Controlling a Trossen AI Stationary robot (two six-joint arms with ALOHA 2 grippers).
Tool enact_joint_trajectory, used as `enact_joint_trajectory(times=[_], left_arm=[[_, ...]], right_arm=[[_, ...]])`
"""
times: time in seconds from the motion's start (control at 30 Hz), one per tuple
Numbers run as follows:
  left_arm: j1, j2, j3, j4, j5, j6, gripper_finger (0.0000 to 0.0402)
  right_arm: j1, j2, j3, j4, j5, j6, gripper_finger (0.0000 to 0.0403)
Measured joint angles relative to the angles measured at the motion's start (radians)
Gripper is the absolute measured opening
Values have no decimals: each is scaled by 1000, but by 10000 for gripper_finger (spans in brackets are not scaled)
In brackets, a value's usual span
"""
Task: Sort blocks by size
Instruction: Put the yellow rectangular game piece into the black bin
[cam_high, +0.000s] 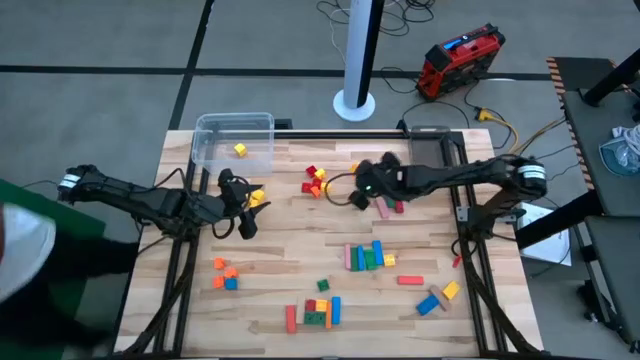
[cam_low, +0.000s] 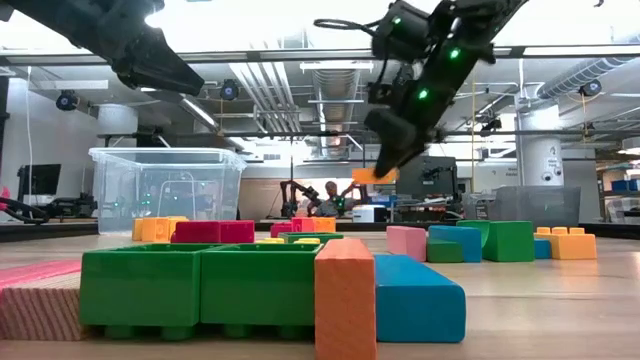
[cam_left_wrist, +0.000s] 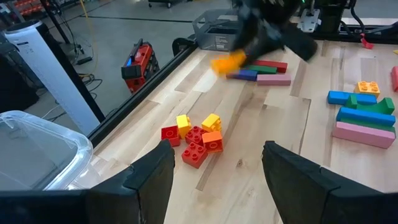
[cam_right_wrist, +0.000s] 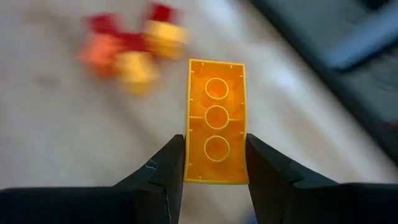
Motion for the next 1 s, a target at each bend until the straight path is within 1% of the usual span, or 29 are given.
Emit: enact_joint_trajectory(times=[0.13,0.27,0.33,0.47,0.6,0.83,0.9,1.0], left_arm=[[0,0,0,0,0,-8,219],[0,0,0,0,0,-8,219],[0,0,0,0,0,-8,219],[0,0,0,0,0,-8,219],[0,0,0,0,0,-11,219],[0,0,0,1,-1,-11,219],[0,0,0,2,-1,-11,219],[0,0,0,7,-1,-11,219]], right_arm=[[-49,-105,-30,-140,143,116,127],[-130,-214,-97,-221,291,279,127],[-186,-268,-137,-245,330,356,127],[-316,-347,-217,-253,310,466,127],[-408,-371,-265,-251,286,505,131],[-427,-364,-276,-239,286,494,201],[-426,-364,-275,-231,286,488,209],[-420,-364,-275,-221,282,484,208]])
